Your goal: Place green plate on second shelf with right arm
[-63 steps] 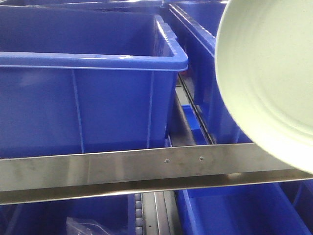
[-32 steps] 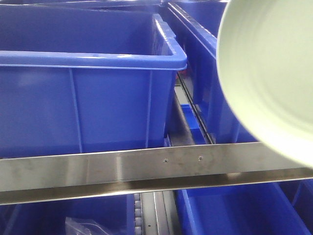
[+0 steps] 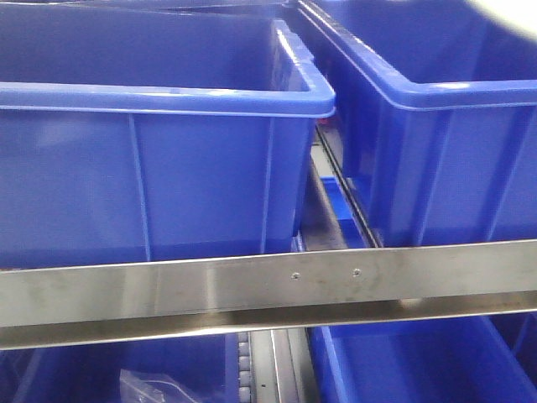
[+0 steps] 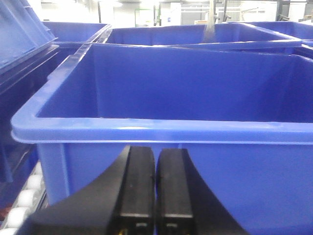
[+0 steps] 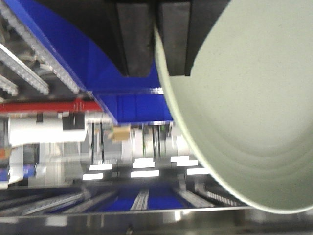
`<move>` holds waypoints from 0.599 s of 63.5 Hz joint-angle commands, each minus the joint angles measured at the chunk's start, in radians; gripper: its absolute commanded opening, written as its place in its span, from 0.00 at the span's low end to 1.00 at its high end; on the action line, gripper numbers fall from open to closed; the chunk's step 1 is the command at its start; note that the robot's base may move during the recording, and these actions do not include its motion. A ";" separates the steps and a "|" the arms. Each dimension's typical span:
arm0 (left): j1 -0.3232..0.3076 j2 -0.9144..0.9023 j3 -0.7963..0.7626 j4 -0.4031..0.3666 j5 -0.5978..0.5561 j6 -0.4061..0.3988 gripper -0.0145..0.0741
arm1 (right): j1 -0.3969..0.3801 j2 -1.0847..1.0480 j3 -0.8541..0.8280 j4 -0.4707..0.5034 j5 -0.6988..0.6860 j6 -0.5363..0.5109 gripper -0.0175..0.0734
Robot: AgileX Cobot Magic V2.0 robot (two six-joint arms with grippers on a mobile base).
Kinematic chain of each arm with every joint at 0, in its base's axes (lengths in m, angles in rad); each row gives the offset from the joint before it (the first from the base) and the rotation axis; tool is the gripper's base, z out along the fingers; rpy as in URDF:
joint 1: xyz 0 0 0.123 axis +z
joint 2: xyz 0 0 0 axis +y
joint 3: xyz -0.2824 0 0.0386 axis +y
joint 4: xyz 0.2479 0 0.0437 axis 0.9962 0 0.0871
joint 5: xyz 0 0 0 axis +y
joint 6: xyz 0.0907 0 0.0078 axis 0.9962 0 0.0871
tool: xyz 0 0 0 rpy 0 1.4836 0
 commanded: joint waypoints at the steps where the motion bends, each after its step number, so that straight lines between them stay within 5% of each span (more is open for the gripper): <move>1: 0.000 -0.016 0.040 -0.007 -0.081 -0.002 0.31 | 0.001 0.171 -0.118 0.005 -0.135 -0.008 0.25; 15: 0.000 -0.016 0.040 -0.007 -0.081 -0.002 0.31 | -0.001 0.561 -0.297 0.040 -0.338 -0.008 0.25; 38: 0.000 -0.016 0.040 -0.007 -0.081 -0.002 0.31 | -0.087 0.936 -0.518 0.183 -0.390 -0.008 0.25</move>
